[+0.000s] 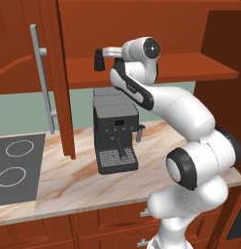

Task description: There are various items on the counter. Only move the condiments/shakers into the cabinet.

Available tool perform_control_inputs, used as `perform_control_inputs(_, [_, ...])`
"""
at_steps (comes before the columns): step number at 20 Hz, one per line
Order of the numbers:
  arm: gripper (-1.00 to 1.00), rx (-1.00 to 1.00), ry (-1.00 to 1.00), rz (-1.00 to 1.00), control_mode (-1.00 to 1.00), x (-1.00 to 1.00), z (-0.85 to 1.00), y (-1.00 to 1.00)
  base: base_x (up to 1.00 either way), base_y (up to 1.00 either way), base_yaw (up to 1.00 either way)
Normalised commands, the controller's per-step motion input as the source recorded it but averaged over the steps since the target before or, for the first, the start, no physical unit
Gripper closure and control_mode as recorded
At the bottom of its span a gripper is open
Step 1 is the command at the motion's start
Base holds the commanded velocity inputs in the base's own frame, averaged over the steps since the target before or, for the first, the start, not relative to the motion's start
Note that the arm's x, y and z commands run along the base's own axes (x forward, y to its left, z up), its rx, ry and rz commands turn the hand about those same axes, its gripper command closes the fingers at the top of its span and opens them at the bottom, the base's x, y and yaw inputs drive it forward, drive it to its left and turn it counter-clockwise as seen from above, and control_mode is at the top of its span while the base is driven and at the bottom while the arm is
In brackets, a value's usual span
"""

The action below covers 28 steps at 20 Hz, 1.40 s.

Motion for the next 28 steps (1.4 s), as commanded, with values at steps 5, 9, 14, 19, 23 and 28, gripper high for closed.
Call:
perform_control_inputs(5, [-1.00, 0.00, -0.06, 0.00, -1.00, -0.54, 0.41, -0.01, 0.00, 0.00, 0.00])
perform_control_inputs(9, [-1.00, 0.00, -0.08, 0.00, -1.00, -1.00, 0.17, -0.18, 0.00, 0.00, 0.00])
perform_control_inputs(14, [-1.00, -0.01, 0.00, -0.02, -1.00, -1.00, 0.00, -0.47, 0.00, 0.00, 0.00])
perform_control_inputs(19, [-1.00, -0.02, 0.00, -0.04, -1.00, -1.00, 0.00, -0.60, 0.00, 0.00, 0.00])
perform_control_inputs(23, [-1.00, -0.03, 0.03, -0.06, -1.00, -1.00, 0.00, -0.50, 0.00, 0.00, 0.00])
perform_control_inputs(28, [-1.00, -0.05, 0.16, -0.15, -1.00, -1.00, -0.01, -0.38, 0.00, 0.00, 0.00])
